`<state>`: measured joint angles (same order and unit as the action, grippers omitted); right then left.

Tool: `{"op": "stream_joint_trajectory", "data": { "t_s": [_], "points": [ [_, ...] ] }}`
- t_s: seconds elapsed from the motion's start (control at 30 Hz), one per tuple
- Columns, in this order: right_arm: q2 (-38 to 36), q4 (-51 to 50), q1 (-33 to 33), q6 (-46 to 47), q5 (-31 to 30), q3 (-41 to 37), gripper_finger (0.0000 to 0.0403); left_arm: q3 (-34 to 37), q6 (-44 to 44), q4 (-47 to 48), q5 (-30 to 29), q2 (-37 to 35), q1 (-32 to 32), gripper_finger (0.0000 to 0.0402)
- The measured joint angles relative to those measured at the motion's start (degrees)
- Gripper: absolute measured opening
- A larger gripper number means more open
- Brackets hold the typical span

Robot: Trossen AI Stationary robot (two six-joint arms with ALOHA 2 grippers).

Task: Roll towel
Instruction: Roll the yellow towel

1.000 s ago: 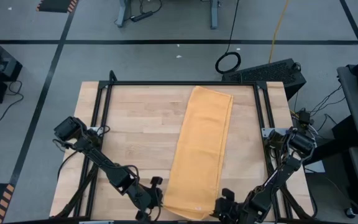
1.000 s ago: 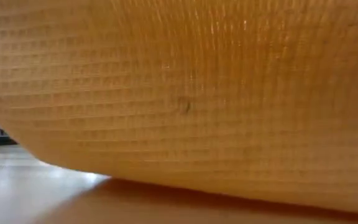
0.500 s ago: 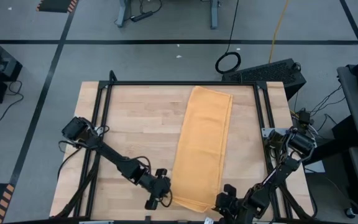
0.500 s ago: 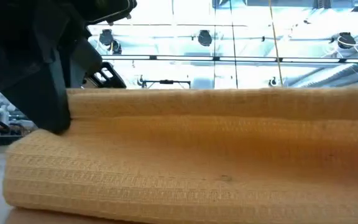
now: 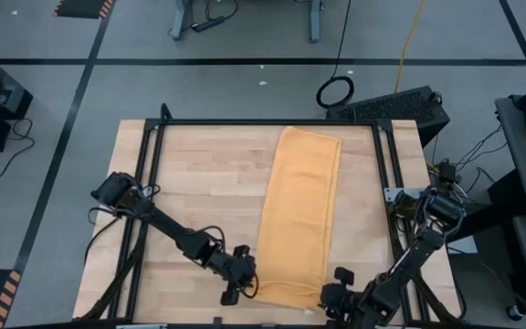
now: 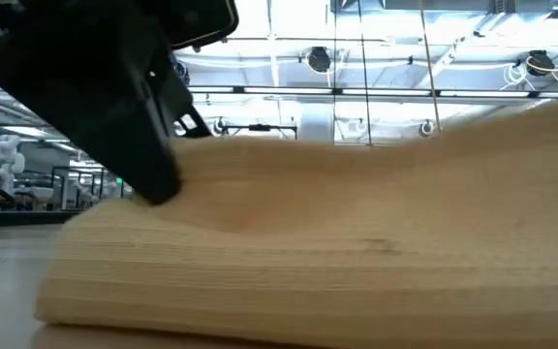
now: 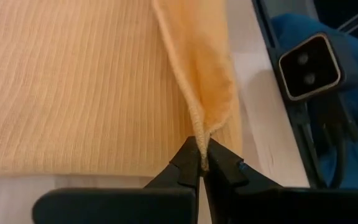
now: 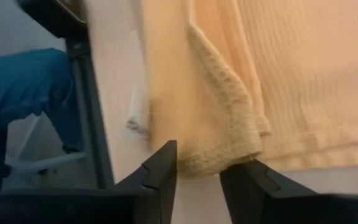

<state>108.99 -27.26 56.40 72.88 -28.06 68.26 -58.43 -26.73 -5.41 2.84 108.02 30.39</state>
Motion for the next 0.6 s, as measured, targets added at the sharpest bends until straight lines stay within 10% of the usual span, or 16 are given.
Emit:
{"op": "stream_joint_trajectory", "data": {
  "t_s": [0.33, 0.6],
  "points": [
    [-0.1, -13.1, 5.3, 4.6, -2.6, 7.0, 0.0114, 0.0, -1.4, -0.3, -2.8, 1.1, 0.0, 0.0013],
    [5.5, 1.3, 7.1, -15.2, -21.5, 7.0, 0.0114, 0.0, -1.5, -1.3, -4.4, 1.1, 0.0, 0.0051]
  ]
}}
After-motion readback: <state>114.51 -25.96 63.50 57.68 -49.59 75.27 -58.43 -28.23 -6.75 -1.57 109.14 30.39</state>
